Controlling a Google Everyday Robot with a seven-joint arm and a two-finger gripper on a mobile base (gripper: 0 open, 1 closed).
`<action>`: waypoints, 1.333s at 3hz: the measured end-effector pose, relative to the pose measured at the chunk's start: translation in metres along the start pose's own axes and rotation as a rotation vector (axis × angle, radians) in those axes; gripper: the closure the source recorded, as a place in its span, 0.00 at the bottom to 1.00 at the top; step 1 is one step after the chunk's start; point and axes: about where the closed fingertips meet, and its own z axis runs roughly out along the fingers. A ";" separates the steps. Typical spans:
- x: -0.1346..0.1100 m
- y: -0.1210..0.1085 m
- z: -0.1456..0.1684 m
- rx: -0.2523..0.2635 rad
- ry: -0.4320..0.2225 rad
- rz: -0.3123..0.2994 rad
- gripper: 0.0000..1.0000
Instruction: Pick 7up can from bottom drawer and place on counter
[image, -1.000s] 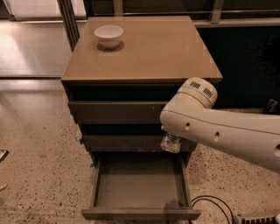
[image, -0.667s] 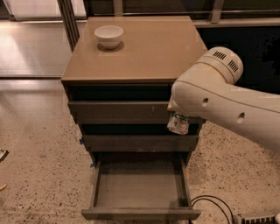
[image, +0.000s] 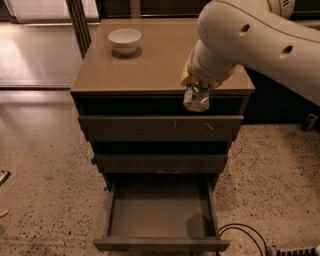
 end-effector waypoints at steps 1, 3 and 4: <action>0.030 -0.035 0.007 0.055 -0.065 -0.090 1.00; 0.074 -0.060 0.065 0.059 -0.227 -0.080 1.00; 0.101 -0.062 0.056 0.075 -0.181 -0.057 1.00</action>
Offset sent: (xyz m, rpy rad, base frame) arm 0.1439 0.0752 0.0890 0.0613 0.0922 0.2038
